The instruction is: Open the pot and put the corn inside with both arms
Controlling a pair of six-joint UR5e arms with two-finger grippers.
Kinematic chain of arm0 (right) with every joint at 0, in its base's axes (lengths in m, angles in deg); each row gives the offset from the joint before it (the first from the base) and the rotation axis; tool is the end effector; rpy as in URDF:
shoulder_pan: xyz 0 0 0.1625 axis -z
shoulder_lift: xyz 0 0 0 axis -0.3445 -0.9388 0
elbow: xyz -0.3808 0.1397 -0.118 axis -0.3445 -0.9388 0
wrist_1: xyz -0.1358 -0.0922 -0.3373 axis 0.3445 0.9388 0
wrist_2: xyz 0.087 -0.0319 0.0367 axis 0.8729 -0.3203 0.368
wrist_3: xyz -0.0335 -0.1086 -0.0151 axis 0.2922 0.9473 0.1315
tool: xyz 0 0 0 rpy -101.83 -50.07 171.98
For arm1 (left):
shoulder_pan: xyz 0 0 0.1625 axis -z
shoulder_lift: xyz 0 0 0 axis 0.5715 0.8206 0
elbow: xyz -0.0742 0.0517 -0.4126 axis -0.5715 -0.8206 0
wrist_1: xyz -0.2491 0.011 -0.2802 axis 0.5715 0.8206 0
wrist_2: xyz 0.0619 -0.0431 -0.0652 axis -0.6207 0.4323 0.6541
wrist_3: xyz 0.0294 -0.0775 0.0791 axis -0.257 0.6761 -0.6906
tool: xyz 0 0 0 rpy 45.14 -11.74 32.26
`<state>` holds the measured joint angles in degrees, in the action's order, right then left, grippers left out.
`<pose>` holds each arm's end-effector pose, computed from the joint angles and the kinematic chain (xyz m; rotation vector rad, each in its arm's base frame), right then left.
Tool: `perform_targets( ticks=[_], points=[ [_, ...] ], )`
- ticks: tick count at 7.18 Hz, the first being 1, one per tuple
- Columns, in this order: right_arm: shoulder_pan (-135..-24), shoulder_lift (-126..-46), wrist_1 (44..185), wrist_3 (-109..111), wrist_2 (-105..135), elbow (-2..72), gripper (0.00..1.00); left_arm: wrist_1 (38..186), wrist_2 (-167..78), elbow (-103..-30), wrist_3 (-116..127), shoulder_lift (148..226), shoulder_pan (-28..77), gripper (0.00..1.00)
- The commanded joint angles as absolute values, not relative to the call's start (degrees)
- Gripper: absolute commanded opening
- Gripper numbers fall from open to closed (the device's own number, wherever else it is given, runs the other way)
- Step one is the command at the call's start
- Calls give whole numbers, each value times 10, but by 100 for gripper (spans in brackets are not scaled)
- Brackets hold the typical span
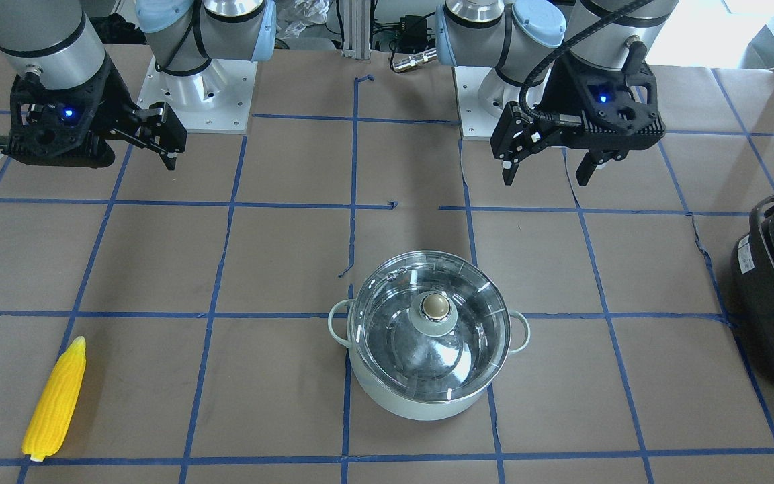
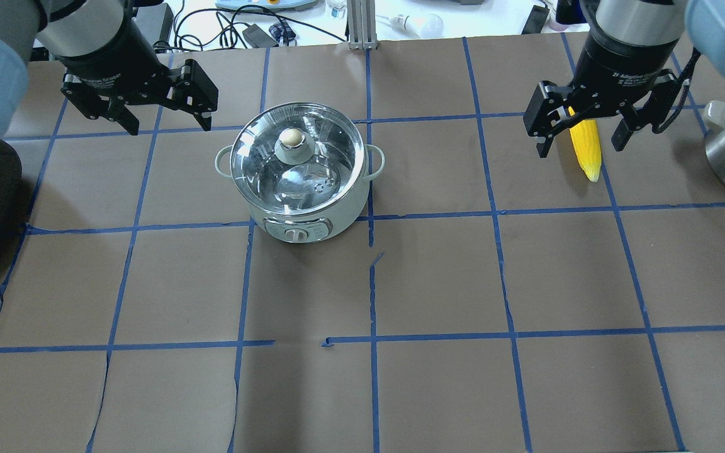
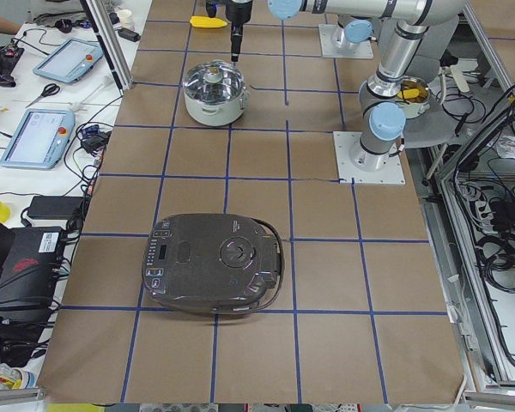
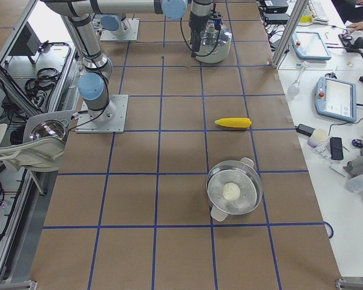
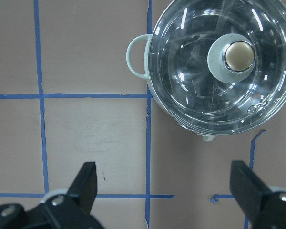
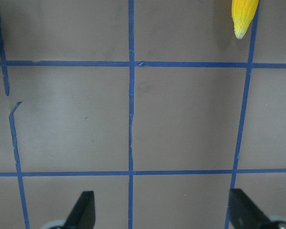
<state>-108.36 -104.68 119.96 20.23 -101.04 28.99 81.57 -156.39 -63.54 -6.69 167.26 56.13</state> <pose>0.1135 -0.4529 0.4699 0.0284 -3.0906 -0.1636 -0.1402 -0.4577 0.4967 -0.0345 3.1312 -0.1857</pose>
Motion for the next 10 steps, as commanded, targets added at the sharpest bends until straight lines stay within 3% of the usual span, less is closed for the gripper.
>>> perform_targets(
  ticks=[1, 10],
  points=[
    [-1084, -1046, 1210, 200, -1009, 289, 100, 816, -1565, -638, -67, 1672, 562, 100],
    [-1083, -1042, 1230, 203, -1010, 289, 100, 816, -1565, -637, -67, 1671, 561, 100]
  ],
)
